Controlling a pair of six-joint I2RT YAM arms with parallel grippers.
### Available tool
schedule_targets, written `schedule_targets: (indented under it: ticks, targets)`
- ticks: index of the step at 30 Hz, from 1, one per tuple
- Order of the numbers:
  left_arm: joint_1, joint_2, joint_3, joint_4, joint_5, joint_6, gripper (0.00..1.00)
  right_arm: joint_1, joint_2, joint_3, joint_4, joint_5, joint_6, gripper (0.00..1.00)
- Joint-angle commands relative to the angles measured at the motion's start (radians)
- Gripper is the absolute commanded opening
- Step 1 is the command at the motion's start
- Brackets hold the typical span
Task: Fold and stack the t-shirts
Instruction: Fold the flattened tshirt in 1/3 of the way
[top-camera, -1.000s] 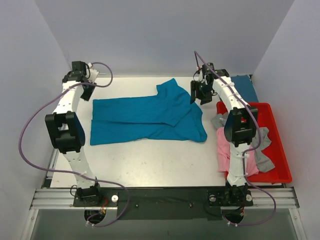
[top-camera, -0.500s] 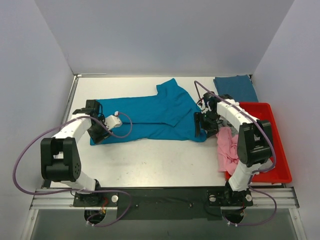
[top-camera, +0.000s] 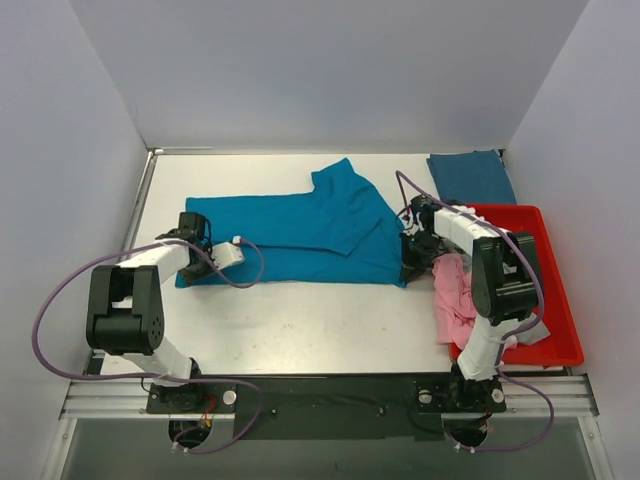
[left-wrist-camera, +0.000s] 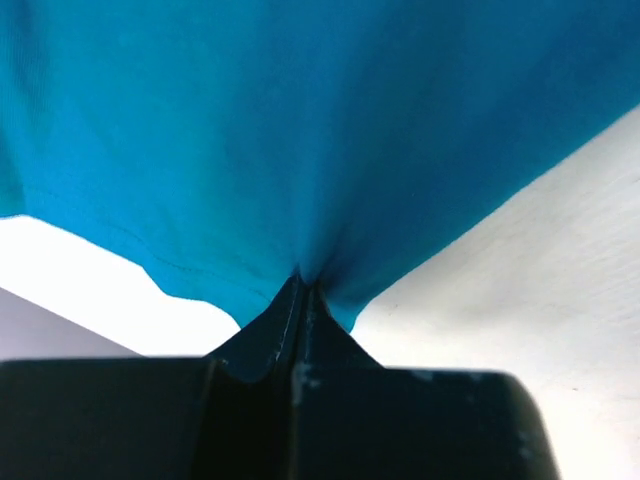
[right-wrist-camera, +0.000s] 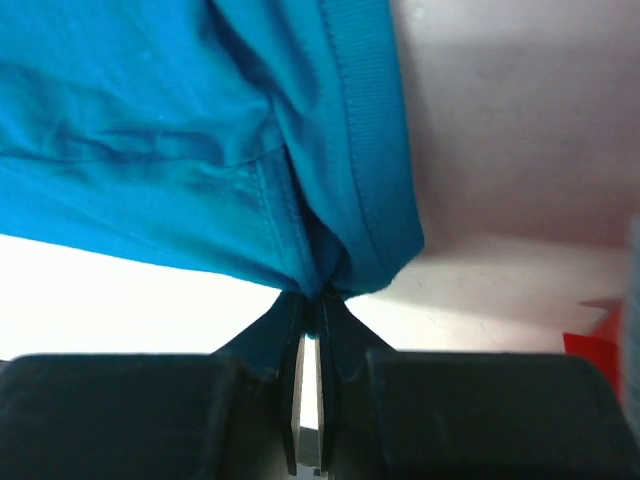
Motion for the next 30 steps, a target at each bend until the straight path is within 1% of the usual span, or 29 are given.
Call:
schedule_targets:
  ticks: [1,4,5,6,7,8,9,12,15,17,18,19,20,21,22,23,24,25,26,27,28,29,30]
  targets:
    - [0.071,-0.042,0.033,0.0,-0.046,0.043,0.0,-0.033,-0.09,-0.021,-0.117,0.027,0.023,0.0]
    - [0.113,-0.065,0.076,-0.101,-0.052,0.071,0.0,-0.033,-0.141,-0.043,-0.197,0.052,0.027,0.0]
    - [0.114,-0.074,0.082,-0.13,-0.055,0.074,0.0,-0.033,-0.168,-0.052,-0.226,0.047,0.036,0.0]
    - [0.111,-0.079,0.082,-0.194,-0.044,0.077,0.0,-0.032,-0.179,-0.078,-0.248,0.039,0.042,0.0]
    - [0.113,-0.094,0.078,-0.228,-0.005,0.08,0.0,-0.024,-0.204,-0.089,-0.257,0.015,0.055,0.0]
    - [0.111,-0.102,0.072,-0.295,0.011,0.086,0.0,-0.018,-0.216,-0.119,-0.277,0.004,0.059,0.0]
    - [0.11,-0.116,0.056,-0.317,0.029,0.089,0.0,0.0,-0.238,-0.136,-0.283,-0.007,0.078,0.0]
    - [0.11,-0.13,0.021,-0.394,0.007,0.077,0.0,0.053,-0.276,-0.223,-0.323,-0.011,0.122,0.0]
    - [0.11,-0.136,-0.005,-0.474,-0.007,0.068,0.0,0.095,-0.301,-0.289,-0.323,-0.025,0.159,0.0]
    - [0.104,-0.137,-0.001,-0.543,-0.001,0.063,0.14,0.103,-0.301,-0.328,-0.329,-0.025,0.18,0.0]
    - [0.099,-0.137,0.007,-0.56,-0.004,0.062,0.33,0.103,-0.304,-0.336,-0.332,-0.025,0.184,0.0]
    - [0.097,-0.137,0.01,-0.584,-0.006,0.063,0.4,0.105,-0.307,-0.343,-0.34,-0.021,0.187,0.0]
    - [0.093,-0.136,0.025,-0.59,-0.007,0.063,0.58,0.103,-0.32,-0.343,-0.348,-0.018,0.187,0.11]
    - [0.09,-0.136,0.057,-0.601,-0.006,0.062,0.59,0.103,-0.333,-0.339,-0.361,-0.008,0.184,0.33]
    - [0.082,-0.134,0.074,-0.604,0.008,0.056,0.61,0.105,-0.348,-0.321,-0.369,-0.004,0.179,0.4]
    - [0.076,-0.13,0.132,-0.609,0.02,0.043,0.62,0.106,-0.36,-0.304,-0.389,0.01,0.168,0.5]
    - [0.052,-0.127,0.165,-0.609,0.054,0.025,0.63,0.106,-0.376,-0.258,-0.398,0.019,0.167,0.53]
    - [0.044,-0.113,0.249,-0.618,0.074,-0.012,0.63,0.115,-0.385,-0.235,-0.418,0.041,0.156,0.53]
    - [-0.02,-0.107,0.3,-0.623,0.112,-0.055,0.63,0.123,-0.4,-0.175,-0.424,0.048,0.153,0.54]
    - [-0.05,-0.093,0.379,-0.624,0.172,-0.085,0.63,0.138,-0.405,-0.15,-0.429,0.07,0.151,0.54]
    - [-0.111,-0.084,0.425,-0.627,0.236,-0.13,0.63,0.145,-0.417,-0.097,-0.421,0.079,0.153,0.54]
    - [-0.14,-0.07,0.493,-0.623,0.278,-0.153,0.63,0.161,-0.428,-0.077,-0.412,0.085,0.162,0.52]
    - [-0.216,-0.062,0.516,-0.603,0.337,-0.203,0.62,0.169,-0.434,-0.045,-0.397,0.085,0.167,0.47]
